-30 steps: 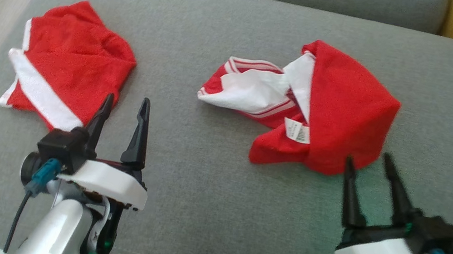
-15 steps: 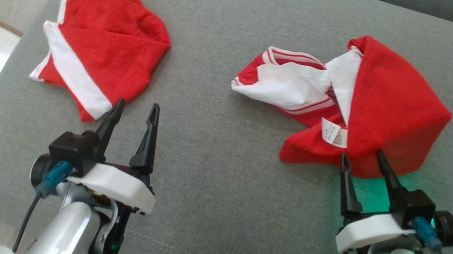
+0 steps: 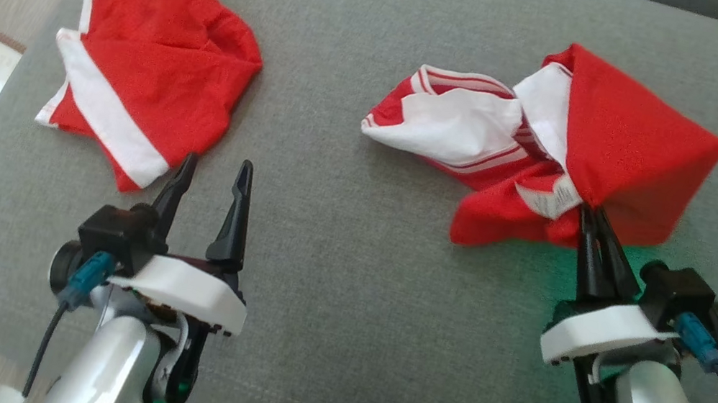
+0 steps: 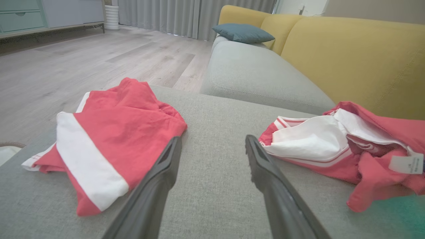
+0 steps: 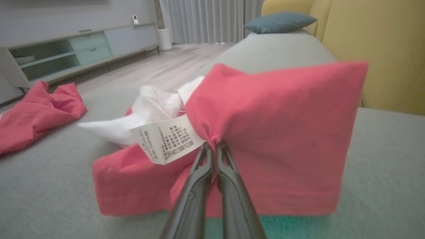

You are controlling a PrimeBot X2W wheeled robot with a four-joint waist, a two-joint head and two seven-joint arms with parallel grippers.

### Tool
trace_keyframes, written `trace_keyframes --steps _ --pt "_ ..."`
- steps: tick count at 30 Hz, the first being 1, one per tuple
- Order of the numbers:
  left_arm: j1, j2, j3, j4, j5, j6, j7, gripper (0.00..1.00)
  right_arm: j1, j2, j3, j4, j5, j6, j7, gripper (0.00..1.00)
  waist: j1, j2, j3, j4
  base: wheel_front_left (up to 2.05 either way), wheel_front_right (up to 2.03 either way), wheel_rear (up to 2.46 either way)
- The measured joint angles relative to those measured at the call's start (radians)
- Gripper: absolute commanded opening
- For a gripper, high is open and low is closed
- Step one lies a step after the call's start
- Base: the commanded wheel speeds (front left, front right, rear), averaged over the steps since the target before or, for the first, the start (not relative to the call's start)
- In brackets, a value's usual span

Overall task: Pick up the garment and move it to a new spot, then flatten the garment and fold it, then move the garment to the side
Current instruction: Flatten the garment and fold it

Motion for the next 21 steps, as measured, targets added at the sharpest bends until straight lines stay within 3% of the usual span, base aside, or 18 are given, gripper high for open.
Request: trace_keyframes --steps 11,17,21 --pt "0.001 -0.005 0.017 0.012 -0.002 -0.016 0.000 1.00 0.070 -0.001 0.070 -0.242 0.065 0.000 -0.004 0.00 0.0000 0.0000 -0.085 -0.053 0.00 0.00 0.00" --pt "0.032 -0.007 0.012 0.008 -0.012 -0.016 0.000 1.00 0.039 -0.011 -0.018 -0.335 -0.035 0.000 0.077 0.00 0.0000 0.0000 -0.111 -0.073 0.00 0.00 0.00" --pt "0.032 -0.007 0.012 0.003 -0.023 -0.015 0.000 1.00 -0.070 -0.095 -0.079 -0.335 -0.044 0.000 0.142 0.00 0.0000 0.0000 -0.090 -0.068 0.00 0.00 0.00"
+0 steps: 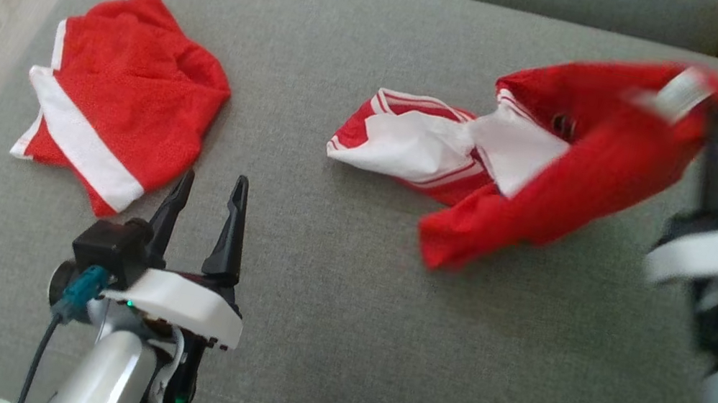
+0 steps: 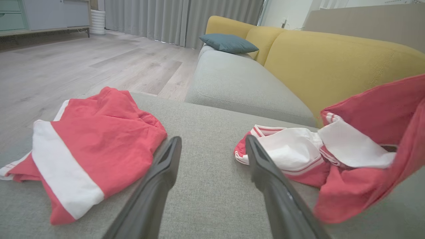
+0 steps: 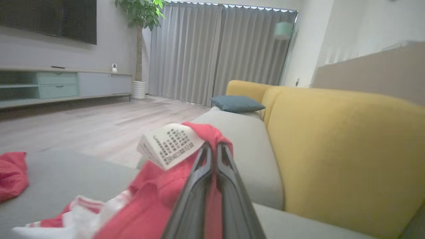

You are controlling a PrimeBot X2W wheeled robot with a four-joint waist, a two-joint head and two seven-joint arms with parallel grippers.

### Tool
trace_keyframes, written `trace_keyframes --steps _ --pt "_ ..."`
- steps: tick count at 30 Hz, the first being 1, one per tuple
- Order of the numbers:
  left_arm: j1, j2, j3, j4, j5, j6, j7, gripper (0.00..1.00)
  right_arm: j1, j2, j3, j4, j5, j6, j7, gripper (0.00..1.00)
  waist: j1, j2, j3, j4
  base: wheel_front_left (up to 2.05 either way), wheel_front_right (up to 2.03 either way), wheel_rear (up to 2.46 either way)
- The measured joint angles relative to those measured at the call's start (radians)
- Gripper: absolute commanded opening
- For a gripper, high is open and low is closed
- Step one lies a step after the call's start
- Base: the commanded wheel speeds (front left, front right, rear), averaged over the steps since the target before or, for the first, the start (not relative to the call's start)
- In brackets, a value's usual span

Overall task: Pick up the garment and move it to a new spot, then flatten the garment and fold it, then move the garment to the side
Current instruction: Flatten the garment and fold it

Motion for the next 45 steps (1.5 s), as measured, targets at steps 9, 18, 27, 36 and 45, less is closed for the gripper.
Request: trace_keyframes --steps 9,18,27,36,45 --pt "-0.040 -0.001 -0.019 -0.009 -0.023 0.009 0.000 1.00 -0.314 -0.236 -0.078 0.246 -0.016 0.000 0.060 0.00 0.0000 0.0000 0.084 0.019 0.00 0.00 0.00" --pt "-0.062 -0.002 -0.033 -0.007 -0.030 0.017 0.000 1.00 -0.438 -0.239 -0.136 0.465 -0.109 0.000 -0.011 1.00 0.0000 0.0000 0.112 0.024 0.00 0.00 0.00" --pt "-0.062 -0.002 -0.023 -0.006 -0.030 0.017 0.000 1.00 -0.408 -0.140 -0.070 0.469 -0.083 0.000 -0.103 1.00 0.0000 0.0000 0.074 -0.019 0.00 0.00 0.00" --pt "-0.051 -0.003 -0.001 -0.027 -0.030 0.017 0.000 1.00 -0.124 0.007 0.014 0.262 0.023 0.000 -0.132 1.00 0.0000 0.0000 0.012 -0.065 0.00 0.00 0.00" --pt "0.005 -0.002 -0.007 -0.039 -0.030 0.016 0.000 1.00 0.212 0.081 0.068 0.095 0.077 0.000 -0.124 1.00 0.0000 0.0000 -0.041 -0.090 0.00 0.00 0.00"
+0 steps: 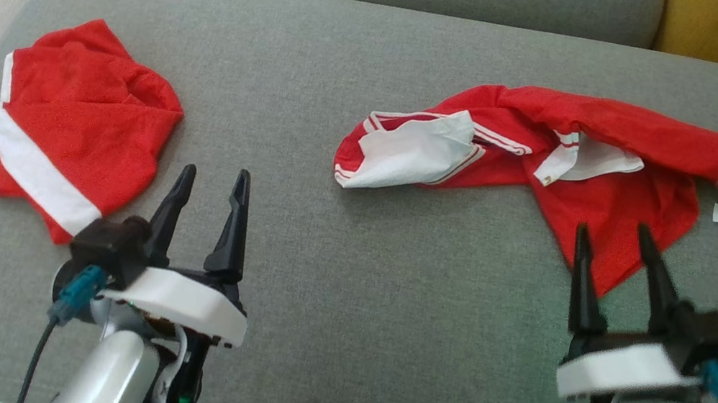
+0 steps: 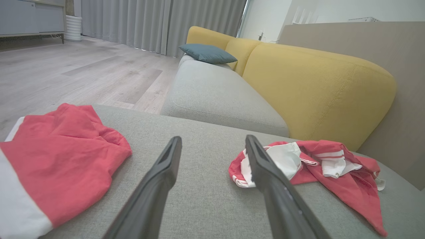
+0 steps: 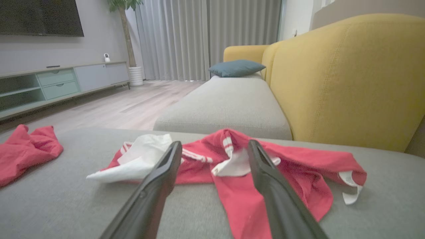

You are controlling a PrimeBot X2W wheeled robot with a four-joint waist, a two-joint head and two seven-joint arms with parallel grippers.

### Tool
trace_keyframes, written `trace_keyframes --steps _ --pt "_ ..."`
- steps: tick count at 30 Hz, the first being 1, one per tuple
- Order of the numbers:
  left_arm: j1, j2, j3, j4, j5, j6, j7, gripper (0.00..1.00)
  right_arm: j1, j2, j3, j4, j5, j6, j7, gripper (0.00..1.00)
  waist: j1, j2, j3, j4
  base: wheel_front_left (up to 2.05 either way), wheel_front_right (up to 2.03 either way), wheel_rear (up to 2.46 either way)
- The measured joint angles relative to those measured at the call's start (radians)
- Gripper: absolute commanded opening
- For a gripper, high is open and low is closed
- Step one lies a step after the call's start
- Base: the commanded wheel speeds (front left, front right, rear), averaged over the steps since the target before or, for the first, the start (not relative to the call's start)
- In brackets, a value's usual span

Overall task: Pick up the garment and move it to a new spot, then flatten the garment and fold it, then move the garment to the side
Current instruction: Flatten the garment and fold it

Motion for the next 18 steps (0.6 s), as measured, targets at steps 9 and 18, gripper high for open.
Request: trace_keyframes --steps 9,18 --pt "0.002 0.000 -0.021 0.000 0.000 -0.008 0.000 1.00 0.027 0.007 0.025 -0.043 0.021 0.000 0.022 1.00 0.0000 0.0000 0.000 0.021 0.00 0.00 0.00" --pt "-0.002 0.000 -0.060 0.001 -0.001 -0.007 0.000 1.00 -0.126 -0.015 0.094 0.058 0.025 0.000 0.113 1.00 0.0000 0.0000 0.041 0.100 0.00 0.00 0.00"
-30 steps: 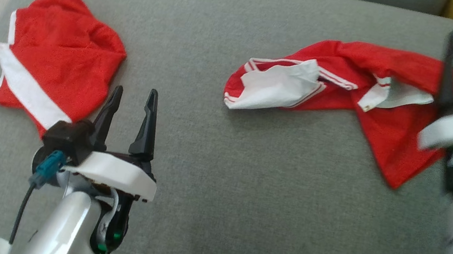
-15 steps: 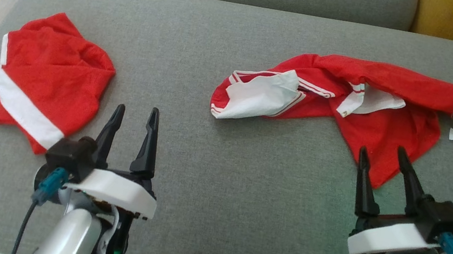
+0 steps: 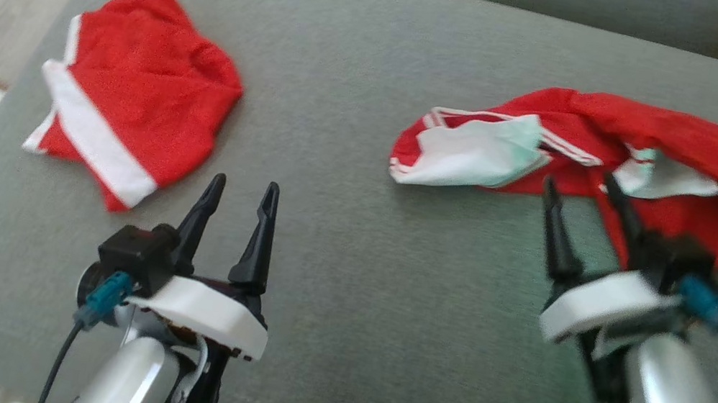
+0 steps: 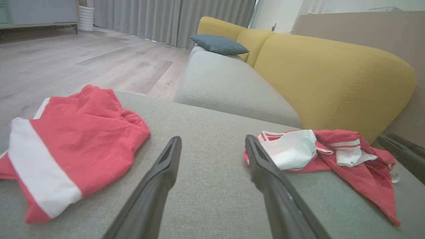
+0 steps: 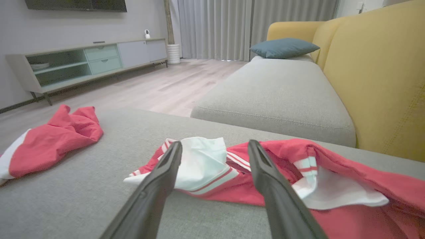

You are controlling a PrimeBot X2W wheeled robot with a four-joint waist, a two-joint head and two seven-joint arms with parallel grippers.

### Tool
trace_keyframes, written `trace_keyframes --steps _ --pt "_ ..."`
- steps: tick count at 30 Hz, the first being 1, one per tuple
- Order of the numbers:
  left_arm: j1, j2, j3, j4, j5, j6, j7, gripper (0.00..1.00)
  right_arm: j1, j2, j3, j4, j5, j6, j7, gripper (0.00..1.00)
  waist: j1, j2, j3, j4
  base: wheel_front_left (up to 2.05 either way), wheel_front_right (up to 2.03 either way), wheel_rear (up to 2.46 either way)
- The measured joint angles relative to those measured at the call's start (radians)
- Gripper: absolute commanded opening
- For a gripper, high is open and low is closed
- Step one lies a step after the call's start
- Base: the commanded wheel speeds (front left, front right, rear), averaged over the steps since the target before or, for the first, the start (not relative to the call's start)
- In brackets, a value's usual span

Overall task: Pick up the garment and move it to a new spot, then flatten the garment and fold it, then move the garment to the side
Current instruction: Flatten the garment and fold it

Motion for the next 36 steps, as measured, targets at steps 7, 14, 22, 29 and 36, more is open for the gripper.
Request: trace_keyframes --steps 7,14,22,29,36 --pt "-0.011 0.000 -0.021 0.004 -0.021 0.010 0.000 1.00 -0.185 -0.120 0.040 0.191 0.045 0.000 0.058 1.00 0.0000 0.0000 0.048 0.090 0.00 0.00 0.00" --pt "-0.032 0.000 -0.030 0.005 -0.035 0.018 0.000 1.00 -0.276 -0.162 0.115 0.334 0.095 0.000 0.065 1.00 0.0000 0.0000 0.090 0.167 0.00 0.00 0.00" --pt "-0.042 0.000 -0.032 0.004 -0.035 0.027 0.000 1.00 -0.351 -0.170 0.189 0.453 0.131 0.000 0.036 0.00 0.0000 0.0000 0.114 0.181 0.00 0.00 0.00" --pt "-0.050 -0.001 -0.029 0.005 -0.035 0.027 0.000 1.00 -0.369 -0.154 0.240 0.481 0.142 0.000 -0.062 0.00 0.0000 0.0000 0.101 0.145 0.00 0.00 0.00" --pt "-0.040 -0.001 0.001 0.013 -0.033 0.026 0.000 1.00 -0.284 -0.081 0.332 0.380 0.153 0.000 -0.109 0.00 0.0000 0.0000 0.062 0.077 0.00 0.00 0.00"
